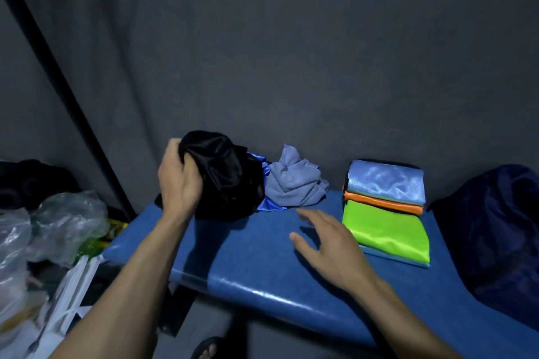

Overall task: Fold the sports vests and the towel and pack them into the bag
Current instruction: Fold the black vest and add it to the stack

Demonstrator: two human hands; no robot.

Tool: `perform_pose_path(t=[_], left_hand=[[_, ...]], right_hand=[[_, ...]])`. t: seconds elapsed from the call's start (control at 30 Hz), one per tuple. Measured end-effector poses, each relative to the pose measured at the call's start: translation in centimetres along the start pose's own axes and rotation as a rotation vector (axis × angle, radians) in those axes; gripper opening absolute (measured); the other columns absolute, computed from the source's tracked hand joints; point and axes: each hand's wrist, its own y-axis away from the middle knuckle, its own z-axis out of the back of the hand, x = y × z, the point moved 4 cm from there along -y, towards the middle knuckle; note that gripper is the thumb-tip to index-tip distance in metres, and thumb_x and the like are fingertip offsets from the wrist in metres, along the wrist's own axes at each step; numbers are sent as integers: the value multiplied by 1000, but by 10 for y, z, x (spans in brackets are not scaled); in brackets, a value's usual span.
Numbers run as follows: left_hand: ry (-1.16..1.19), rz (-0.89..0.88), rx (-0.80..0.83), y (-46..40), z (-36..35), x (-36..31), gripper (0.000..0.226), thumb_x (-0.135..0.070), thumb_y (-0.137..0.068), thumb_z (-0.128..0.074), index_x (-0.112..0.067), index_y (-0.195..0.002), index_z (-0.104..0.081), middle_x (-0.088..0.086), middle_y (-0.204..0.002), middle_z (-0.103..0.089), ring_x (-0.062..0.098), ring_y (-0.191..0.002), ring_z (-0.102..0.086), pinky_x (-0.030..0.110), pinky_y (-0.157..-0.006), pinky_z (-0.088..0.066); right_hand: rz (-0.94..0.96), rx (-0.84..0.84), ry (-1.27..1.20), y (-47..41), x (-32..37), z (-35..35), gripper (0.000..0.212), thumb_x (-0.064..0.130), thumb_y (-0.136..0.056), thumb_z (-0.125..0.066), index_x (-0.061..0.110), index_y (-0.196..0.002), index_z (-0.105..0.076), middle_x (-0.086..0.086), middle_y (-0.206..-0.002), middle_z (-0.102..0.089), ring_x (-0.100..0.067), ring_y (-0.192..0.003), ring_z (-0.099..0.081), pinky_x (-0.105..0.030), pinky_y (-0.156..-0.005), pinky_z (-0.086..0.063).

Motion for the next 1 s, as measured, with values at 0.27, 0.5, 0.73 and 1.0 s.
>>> perform_pose_path(t=[0.27,0.5,0.73,1.0], left_hand=[[1032,590,578,82,-5,-131,61,-19,-103,-40,-7,-47,-61,-3,-49,-59,8,-49,-59,13,-48,-48],[1139,741,453,72,-17,-114,28,-16,-97,-50,-10,-86,-75,8,-83,-76,19,-71,-74,29,-62,-61],[201,542,554,71,-48,-32,32,-16,-93,-64,-27,-121,-52,5,-94,-65,11,-67,-60,24,-58,-46],[142,216,1255,111,-62,-37,53,5,-81,-74,-24,-124,-62,-4,-122,-66,7,-107,-63,19,-90,-53]], right_hand=[[-115,97,-614,26,19,8,78,22,-77,-82,13,-145,-45,8,-137,-61,10,-123,-55,-16,-102,-44],[-599,-28,-1185,28,-9,45,20,4,-102,-51,15,-97,-67,0,-77,-69,-26,-85,-65,-32,-80,-51],[-720,-12,-1379,40,-17,59,24,29,-91,-68,9,-103,-75,-6,-94,-78,-19,-84,-72,-32,-81,-51],[-794,173,-1538,33,2,42,65,62,-100,-40,10,-114,-77,-15,-122,-72,-27,-103,-73,-40,-92,-51]])
